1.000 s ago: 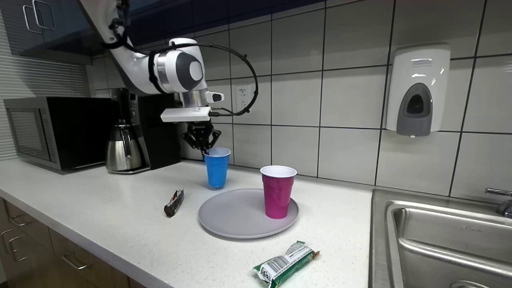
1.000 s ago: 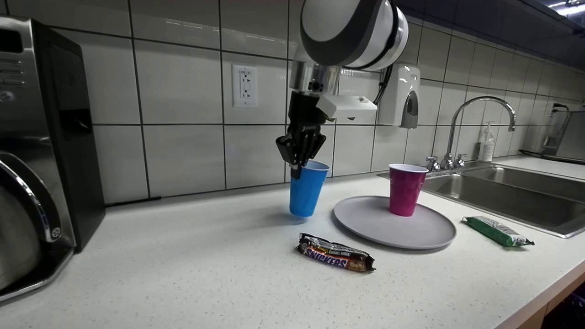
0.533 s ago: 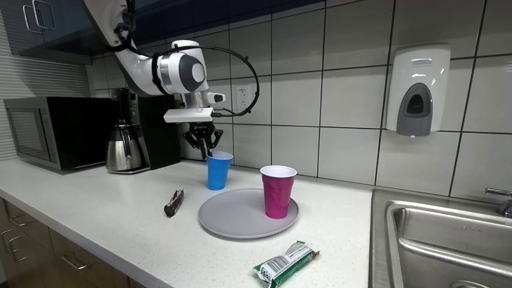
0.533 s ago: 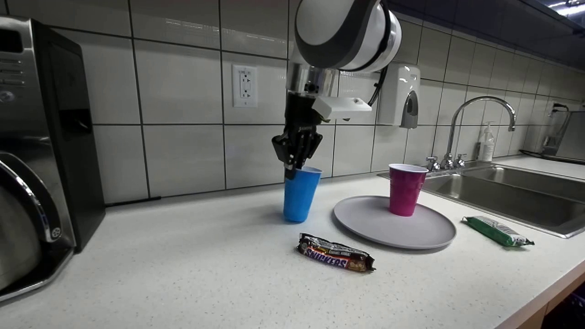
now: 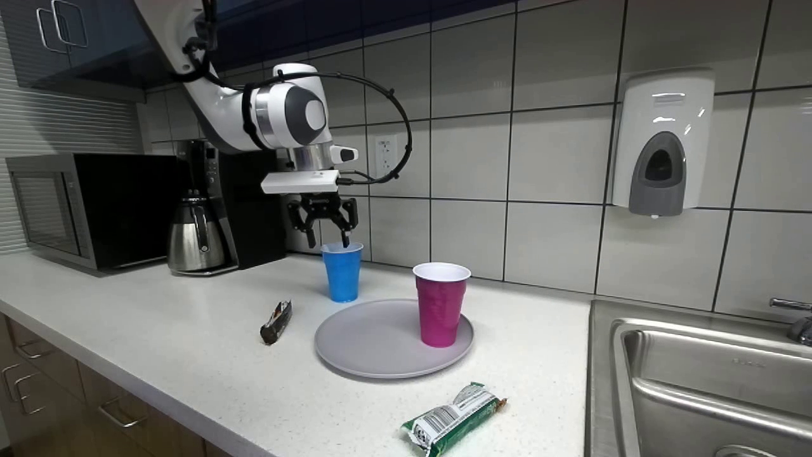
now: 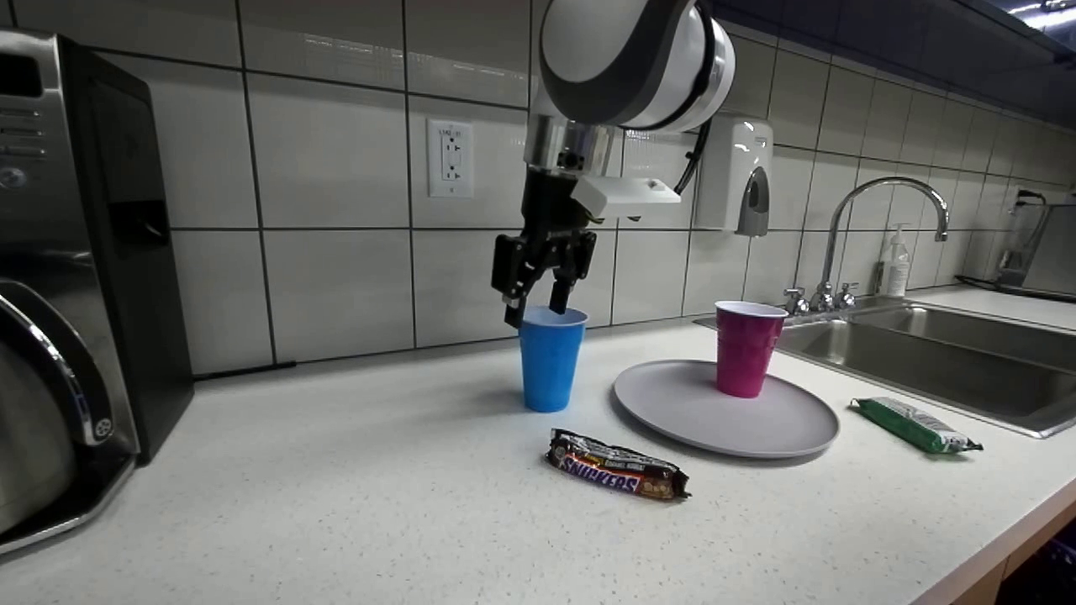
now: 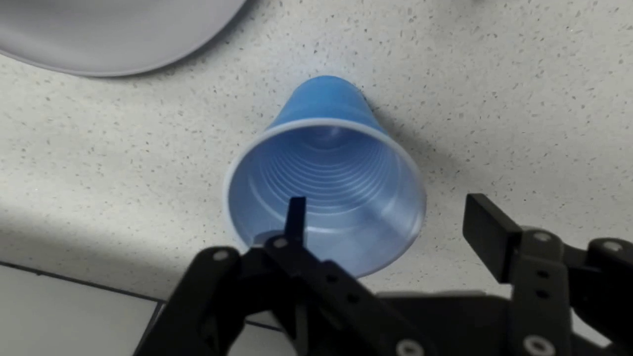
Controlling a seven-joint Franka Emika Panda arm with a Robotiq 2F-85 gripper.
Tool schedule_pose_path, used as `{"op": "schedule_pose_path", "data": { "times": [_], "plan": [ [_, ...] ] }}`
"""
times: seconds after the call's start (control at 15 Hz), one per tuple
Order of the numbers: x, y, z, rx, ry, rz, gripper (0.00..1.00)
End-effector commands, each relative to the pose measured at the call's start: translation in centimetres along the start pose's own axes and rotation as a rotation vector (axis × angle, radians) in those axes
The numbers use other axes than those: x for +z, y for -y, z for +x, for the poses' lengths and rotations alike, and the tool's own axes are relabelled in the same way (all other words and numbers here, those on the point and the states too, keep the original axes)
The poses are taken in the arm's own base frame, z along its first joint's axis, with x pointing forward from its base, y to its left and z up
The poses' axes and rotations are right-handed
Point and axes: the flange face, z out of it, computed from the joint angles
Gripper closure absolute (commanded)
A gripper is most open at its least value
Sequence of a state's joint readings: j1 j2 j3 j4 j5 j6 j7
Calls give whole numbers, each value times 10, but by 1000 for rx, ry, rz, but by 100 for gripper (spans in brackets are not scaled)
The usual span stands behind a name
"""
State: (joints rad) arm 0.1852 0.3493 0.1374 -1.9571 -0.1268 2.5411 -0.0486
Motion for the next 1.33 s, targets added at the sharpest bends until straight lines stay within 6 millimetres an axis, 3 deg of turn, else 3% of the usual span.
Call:
{"op": "schedule_pose_path", "data": {
  "times": [0.0, 1.0, 1.27],
  "plan": [
    [-2, 0, 8, -13, -7, -11, 0],
    [2, -1, 17, 61, -139, -13, 0],
    [3, -1, 12, 47, -123, -2, 0]
  ]
}}
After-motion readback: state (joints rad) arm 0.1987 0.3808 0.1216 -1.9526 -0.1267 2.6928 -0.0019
